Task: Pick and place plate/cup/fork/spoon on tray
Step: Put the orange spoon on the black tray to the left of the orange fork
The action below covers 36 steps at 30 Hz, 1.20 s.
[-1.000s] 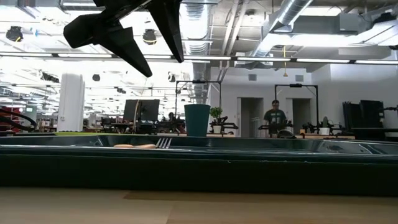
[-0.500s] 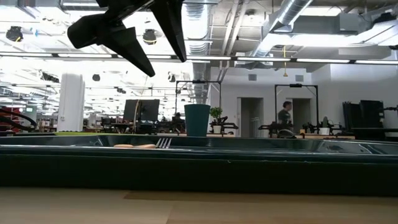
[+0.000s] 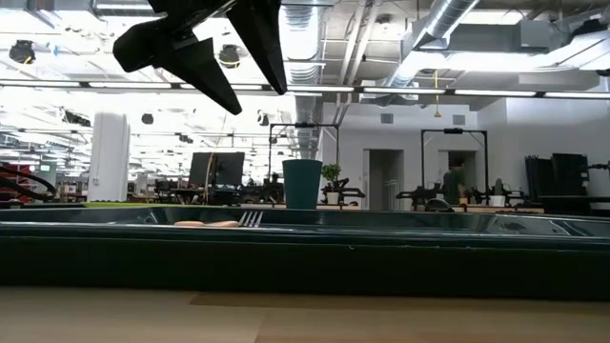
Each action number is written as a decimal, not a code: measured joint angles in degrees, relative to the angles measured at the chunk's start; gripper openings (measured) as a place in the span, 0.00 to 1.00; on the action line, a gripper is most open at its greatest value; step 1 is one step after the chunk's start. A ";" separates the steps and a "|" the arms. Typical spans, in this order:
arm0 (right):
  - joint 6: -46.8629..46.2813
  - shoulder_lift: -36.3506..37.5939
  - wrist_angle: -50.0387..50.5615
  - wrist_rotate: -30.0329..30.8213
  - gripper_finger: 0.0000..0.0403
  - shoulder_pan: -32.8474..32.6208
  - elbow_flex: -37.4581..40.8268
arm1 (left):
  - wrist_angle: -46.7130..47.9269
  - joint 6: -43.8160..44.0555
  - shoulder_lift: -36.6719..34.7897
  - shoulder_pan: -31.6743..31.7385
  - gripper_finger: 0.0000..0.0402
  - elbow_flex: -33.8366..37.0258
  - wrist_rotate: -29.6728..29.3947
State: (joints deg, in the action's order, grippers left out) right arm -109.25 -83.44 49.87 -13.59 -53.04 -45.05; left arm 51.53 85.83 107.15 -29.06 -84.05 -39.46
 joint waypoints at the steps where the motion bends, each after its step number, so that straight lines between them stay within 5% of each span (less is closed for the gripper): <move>1: 0.01 -0.47 0.61 0.18 0.35 0.00 -0.21 | 0.00 -0.17 0.00 0.00 0.59 0.00 0.00; 8: -0.18 -6.00 0.71 -2.59 0.58 0.28 0.42 | 0.00 -1.03 0.00 0.00 0.59 0.00 0.00; 15: -0.19 -9.75 -2.94 -3.26 0.60 0.76 0.27 | 0.00 -0.95 0.02 0.00 0.59 0.00 0.18; 23: 1.76 -10.16 -14.83 -2.12 0.43 0.72 0.37 | 0.00 -0.66 0.02 -0.03 0.59 0.02 1.62; 36: 4.39 -10.15 -15.82 1.74 0.03 1.56 0.32 | -0.01 -0.68 0.02 -0.09 0.59 0.02 1.66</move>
State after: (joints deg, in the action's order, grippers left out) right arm -104.86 -93.59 34.05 -11.85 -51.48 -44.73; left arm 51.52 85.15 107.18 -29.15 -84.03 -37.80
